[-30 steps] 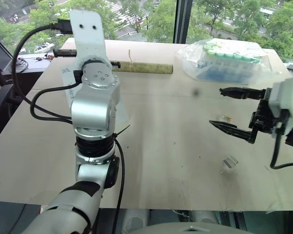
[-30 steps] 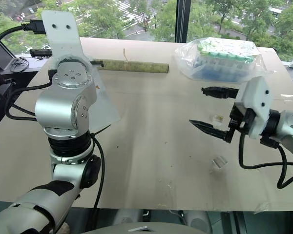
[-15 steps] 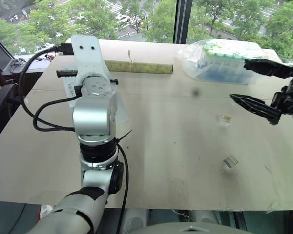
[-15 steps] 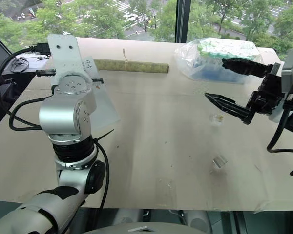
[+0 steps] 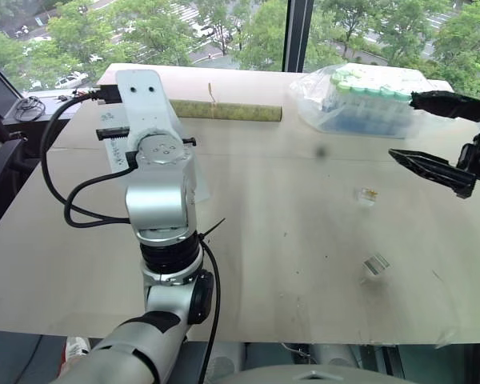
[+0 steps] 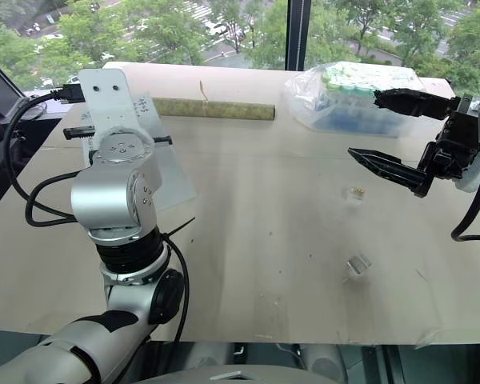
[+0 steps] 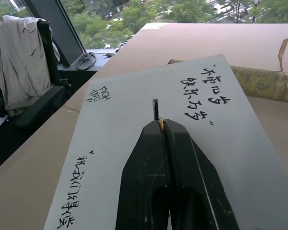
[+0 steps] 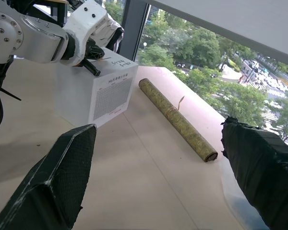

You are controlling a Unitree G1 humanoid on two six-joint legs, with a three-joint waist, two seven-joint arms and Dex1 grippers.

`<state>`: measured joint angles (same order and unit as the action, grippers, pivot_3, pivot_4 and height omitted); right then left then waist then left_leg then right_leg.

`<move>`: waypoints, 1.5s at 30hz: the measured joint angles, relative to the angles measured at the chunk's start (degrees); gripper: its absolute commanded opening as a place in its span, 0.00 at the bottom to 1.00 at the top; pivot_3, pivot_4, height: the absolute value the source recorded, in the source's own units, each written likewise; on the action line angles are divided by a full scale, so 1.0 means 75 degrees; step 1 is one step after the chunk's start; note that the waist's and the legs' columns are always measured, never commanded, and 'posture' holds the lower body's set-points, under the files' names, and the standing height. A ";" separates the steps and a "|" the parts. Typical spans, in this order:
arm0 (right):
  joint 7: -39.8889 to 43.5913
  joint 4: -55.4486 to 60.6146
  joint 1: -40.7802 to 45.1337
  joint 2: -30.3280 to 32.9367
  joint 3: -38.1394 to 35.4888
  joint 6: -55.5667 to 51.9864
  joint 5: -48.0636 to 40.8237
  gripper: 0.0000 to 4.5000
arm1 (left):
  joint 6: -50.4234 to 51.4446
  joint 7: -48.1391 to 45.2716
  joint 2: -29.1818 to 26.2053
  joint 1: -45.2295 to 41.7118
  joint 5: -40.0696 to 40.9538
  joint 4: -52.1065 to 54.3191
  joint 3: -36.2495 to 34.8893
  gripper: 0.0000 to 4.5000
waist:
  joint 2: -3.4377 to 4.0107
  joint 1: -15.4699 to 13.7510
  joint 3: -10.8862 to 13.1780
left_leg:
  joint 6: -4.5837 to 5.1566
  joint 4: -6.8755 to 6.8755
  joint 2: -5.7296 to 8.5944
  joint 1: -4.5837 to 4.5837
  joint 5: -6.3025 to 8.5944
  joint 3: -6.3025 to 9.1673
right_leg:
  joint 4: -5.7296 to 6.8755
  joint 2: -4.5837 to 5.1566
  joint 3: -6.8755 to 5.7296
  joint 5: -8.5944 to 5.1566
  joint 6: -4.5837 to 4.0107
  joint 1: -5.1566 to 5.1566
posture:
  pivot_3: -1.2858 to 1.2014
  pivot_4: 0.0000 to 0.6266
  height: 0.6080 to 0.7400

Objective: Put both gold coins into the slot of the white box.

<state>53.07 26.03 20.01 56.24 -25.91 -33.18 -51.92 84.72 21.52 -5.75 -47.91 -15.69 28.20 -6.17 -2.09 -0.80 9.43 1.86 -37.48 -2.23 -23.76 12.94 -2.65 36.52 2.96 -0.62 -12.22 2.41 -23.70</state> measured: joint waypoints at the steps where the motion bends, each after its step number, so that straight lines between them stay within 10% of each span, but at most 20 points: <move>1: 0.0039 0.0000 -0.0017 0.0006 0.0000 0.0000 0.0009 0.99 | 0.0011 -0.0004 0.0003 0.0003 -0.0015 0.0000 0.0002 0.00 | 0.0000 -0.0001 0.0000 | 0.0000 0.0000 0.0000 0.0000 0.0000 0.0002 | 0.0000 0.0000 -0.0001 0.0000 0.0000 0.0000 | 0.52 0.24 1.00; 9: 0.0104 0.0003 -0.0151 0.0005 0.0000 0.0063 0.0159 0.99 | 0.0052 -0.0110 0.0006 0.0005 -0.0104 0.0009 0.0001 0.00 | 0.0000 0.0000 0.0000 | 0.0000 0.0000 0.0000 0.0001 0.0000 0.0001 | 0.0002 0.0000 -0.0001 0.0000 0.0000 0.0000 | 0.52 0.24 1.00; 17: 0.0161 0.0033 -0.0387 0.0005 -0.0003 0.0123 0.0191 1.00 | -0.0294 -0.0293 0.0126 0.0175 -0.0235 0.0194 -0.0011 0.71 | 0.0000 -0.0005 0.0000 | 0.0000 -0.0002 -0.0001 -0.0001 0.0000 0.0001 | 0.0003 0.0000 -0.0001 0.0000 -0.0001 0.0000 | 0.52 0.24 1.00; 22: -0.0263 0.0005 -0.0561 0.0131 0.0240 -0.0004 0.0836 1.00 | -0.1112 -0.1993 -0.0392 0.0631 0.0796 0.0907 0.0025 0.71 | 0.0000 -0.0003 0.0000 | -0.0001 -0.0002 -0.0003 0.0000 0.0000 -0.0002 | 0.0004 0.0005 0.0000 0.0000 -0.0003 -0.0002 | 0.52 0.24 1.00; 30: -0.1371 -0.0938 -0.0486 0.0000 0.2343 -0.0723 0.2611 1.00 | -0.2697 -0.7380 -0.1358 0.1942 0.5330 0.1365 -0.0728 0.71 | 0.0009 0.0039 -0.0001 | 0.0000 -0.0019 -0.0001 0.0003 -0.0001 -0.0017 | 0.0017 0.0010 0.0008 -0.0019 -0.0036 -0.0008 | 0.52 0.24 1.00; 36: -0.1530 -0.2343 0.0181 -0.0368 0.3635 -0.0629 0.3893 0.47 | -0.3453 -0.9185 -0.2742 0.2840 0.6609 0.1238 -0.0653 0.72 | 0.0014 0.0062 0.0000 | 0.0000 -0.0024 -0.0002 0.0005 -0.0001 -0.0014 | 0.0030 -0.0005 0.0004 -0.0021 -0.0035 -0.0008 | 0.52 0.24 1.00; 45: -0.1289 -0.3442 0.0587 -0.0669 0.4419 0.0149 0.5249 0.47 | -0.4444 -0.9493 -0.3396 0.3022 0.6852 0.0992 -0.0095 0.72 | 0.0014 0.0007 0.0001 | 0.0001 -0.0038 -0.0002 -0.0001 0.0000 -0.0014 | 0.0026 -0.0005 0.0007 -0.0020 -0.0033 -0.0006 | 0.52 0.24 1.00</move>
<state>43.40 0.21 24.41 51.22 7.23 -32.07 -12.55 51.38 -49.68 -31.22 -25.25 35.70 35.64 -6.89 -1.99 -0.75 9.43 1.87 -37.76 -2.25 -23.76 12.95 -2.75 36.72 2.92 -0.57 -12.37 2.17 -23.75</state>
